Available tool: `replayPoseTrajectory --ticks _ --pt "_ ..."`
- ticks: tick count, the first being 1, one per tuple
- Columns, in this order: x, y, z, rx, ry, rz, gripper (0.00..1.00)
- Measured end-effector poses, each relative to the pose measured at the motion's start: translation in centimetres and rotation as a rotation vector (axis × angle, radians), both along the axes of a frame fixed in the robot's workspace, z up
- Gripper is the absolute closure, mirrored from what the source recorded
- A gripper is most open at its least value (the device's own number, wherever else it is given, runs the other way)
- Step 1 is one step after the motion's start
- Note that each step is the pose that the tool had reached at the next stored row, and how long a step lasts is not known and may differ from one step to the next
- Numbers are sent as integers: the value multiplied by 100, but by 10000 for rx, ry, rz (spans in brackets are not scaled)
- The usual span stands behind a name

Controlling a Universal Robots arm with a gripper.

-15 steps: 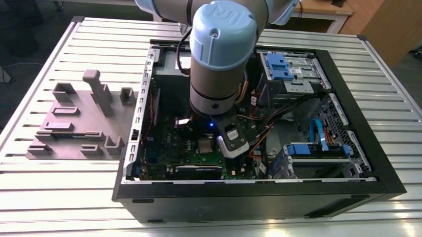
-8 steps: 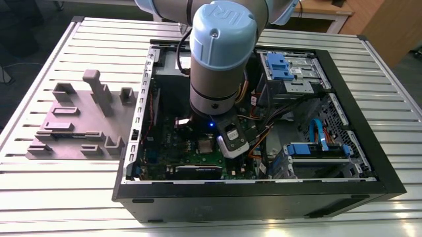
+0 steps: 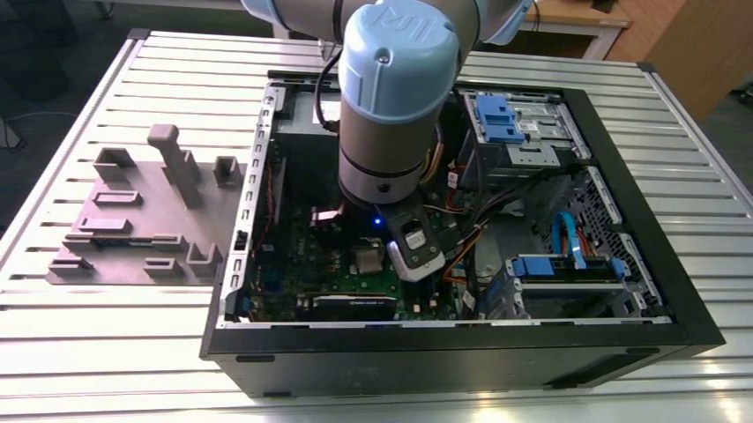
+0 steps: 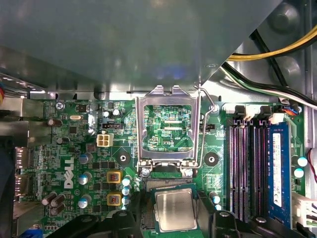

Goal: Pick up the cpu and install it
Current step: 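Place the cpu into insertion slot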

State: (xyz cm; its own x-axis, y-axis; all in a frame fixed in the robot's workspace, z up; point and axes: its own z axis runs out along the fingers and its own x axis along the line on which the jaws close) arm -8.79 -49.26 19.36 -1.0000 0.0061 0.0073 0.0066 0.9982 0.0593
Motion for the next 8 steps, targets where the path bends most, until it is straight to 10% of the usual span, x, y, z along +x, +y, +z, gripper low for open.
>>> replayPoseTrajectory --ticks 8 --pt "-6 0 3 -3 1 0 44"
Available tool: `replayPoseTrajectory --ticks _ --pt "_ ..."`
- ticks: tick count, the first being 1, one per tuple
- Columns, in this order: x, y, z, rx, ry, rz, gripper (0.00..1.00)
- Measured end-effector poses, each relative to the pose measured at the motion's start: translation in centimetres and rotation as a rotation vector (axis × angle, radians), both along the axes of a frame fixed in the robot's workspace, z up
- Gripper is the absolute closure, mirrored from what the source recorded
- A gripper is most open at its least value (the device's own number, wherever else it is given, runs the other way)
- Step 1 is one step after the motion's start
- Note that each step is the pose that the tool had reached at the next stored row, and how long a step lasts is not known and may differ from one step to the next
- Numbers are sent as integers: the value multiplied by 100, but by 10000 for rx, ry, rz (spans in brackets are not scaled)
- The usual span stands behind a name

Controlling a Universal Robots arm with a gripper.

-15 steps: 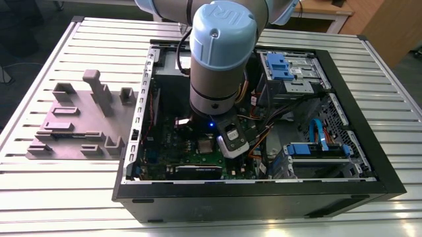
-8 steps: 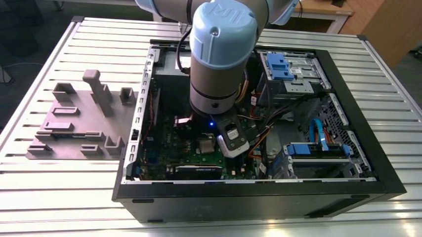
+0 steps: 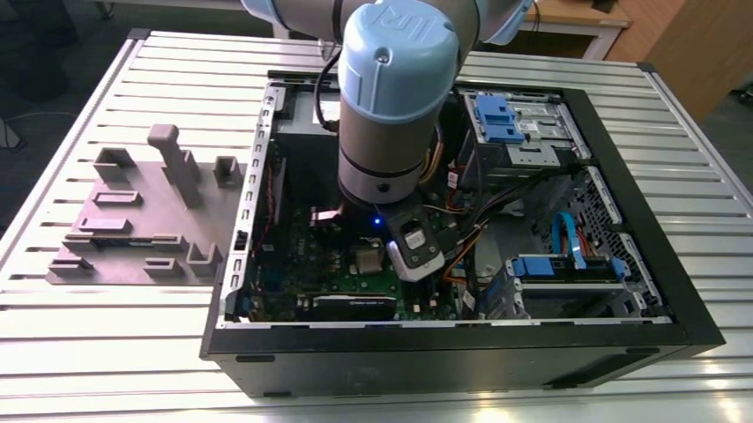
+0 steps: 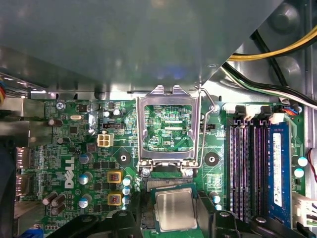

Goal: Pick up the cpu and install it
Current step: 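Place the cpu into insertion slot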

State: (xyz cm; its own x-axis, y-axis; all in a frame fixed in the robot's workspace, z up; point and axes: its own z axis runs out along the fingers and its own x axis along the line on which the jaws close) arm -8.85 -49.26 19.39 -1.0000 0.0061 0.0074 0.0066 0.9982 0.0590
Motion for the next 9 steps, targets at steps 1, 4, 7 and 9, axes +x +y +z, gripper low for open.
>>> replayPoseTrajectory --ticks 1,4,7,9 --pt "-1 0 0 0 0 -1 44" --pt "-3 0 0 1 0 0 44" --pt "7 0 0 2 0 6 44" --pt "47 0 0 7 10 12 44"
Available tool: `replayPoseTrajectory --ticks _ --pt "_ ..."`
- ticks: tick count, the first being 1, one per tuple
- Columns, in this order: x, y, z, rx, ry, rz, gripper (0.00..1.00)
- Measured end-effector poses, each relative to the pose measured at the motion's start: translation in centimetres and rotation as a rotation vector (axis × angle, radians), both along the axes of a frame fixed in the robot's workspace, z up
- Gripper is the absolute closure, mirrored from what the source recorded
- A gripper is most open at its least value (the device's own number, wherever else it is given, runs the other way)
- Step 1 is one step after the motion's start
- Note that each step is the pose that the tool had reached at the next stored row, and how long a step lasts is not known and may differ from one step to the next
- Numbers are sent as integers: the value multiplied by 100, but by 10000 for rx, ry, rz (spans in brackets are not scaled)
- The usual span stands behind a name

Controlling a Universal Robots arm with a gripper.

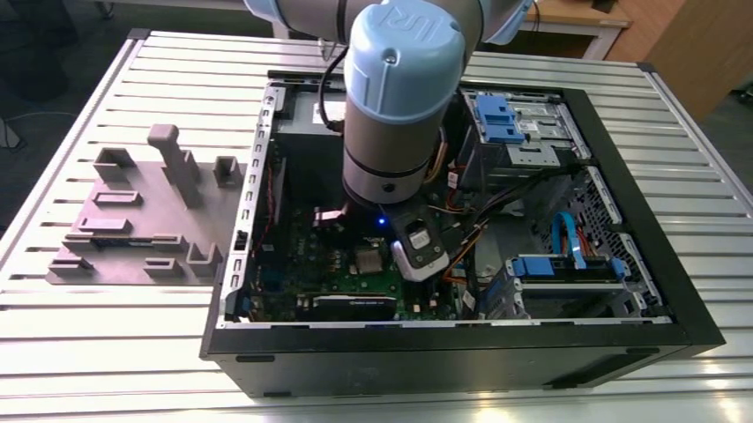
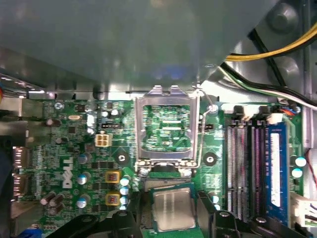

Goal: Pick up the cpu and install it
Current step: 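Place the cpu into insertion slot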

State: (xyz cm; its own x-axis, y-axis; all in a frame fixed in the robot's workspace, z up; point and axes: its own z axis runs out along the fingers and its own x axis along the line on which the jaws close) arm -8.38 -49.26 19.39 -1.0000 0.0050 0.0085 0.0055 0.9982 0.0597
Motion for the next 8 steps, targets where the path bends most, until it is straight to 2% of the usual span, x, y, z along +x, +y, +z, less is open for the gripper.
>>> replayPoseTrajectory --ticks 3,8 --pt "25 -1 -2 2 8 28 44" --pt "26 -2 -17 12 8 359 44"
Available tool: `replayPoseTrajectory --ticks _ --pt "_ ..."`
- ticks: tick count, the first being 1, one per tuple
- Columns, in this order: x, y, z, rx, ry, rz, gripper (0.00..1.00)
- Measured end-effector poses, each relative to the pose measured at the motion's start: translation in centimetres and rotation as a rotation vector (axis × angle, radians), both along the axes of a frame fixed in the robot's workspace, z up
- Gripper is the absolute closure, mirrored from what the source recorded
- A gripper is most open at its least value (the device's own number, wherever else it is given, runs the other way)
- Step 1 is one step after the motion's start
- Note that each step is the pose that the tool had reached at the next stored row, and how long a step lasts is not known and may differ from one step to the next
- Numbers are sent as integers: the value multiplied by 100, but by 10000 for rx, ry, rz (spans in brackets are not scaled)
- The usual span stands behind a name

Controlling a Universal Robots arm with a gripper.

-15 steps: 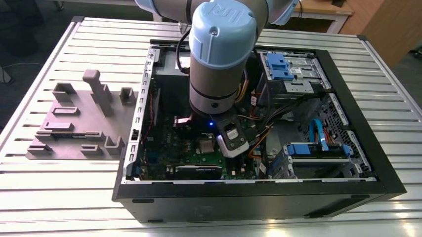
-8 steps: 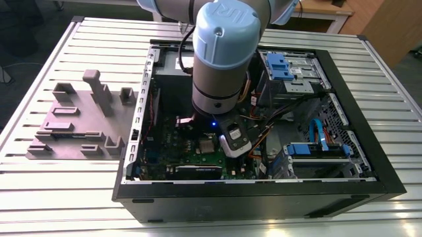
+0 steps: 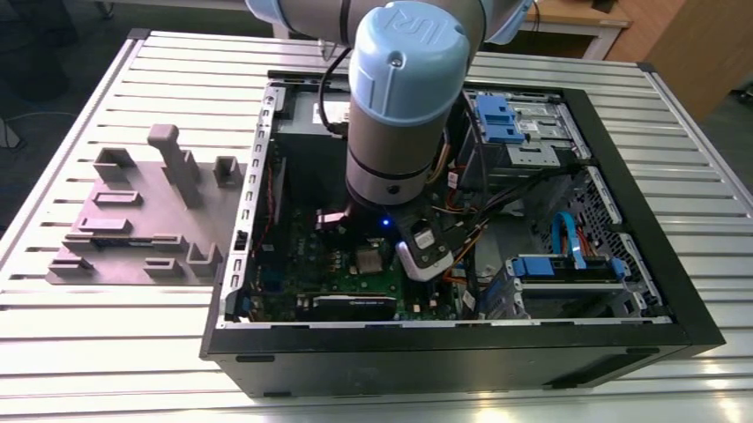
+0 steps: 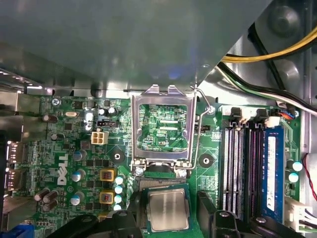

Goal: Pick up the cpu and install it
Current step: 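Place the cpu into insertion slot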

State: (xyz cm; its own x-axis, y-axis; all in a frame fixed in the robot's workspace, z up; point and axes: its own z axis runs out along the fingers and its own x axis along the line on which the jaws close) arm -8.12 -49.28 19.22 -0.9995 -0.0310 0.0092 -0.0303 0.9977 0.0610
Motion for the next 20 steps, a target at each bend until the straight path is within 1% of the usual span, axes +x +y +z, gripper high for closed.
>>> replayPoseTrajectory --ticks 9,10,11,13,18,20 --pt "0 -11 -33 4 0 18 45" --pt "0 -13 -31 0 2 21 52" --pt "0 -13 -32 3 2 23 53" --pt "0 -13 -32 7 0 24 53" --pt "0 -13 22 5 1 24 53" --pt "0 -13 22 10 -1 24 53"
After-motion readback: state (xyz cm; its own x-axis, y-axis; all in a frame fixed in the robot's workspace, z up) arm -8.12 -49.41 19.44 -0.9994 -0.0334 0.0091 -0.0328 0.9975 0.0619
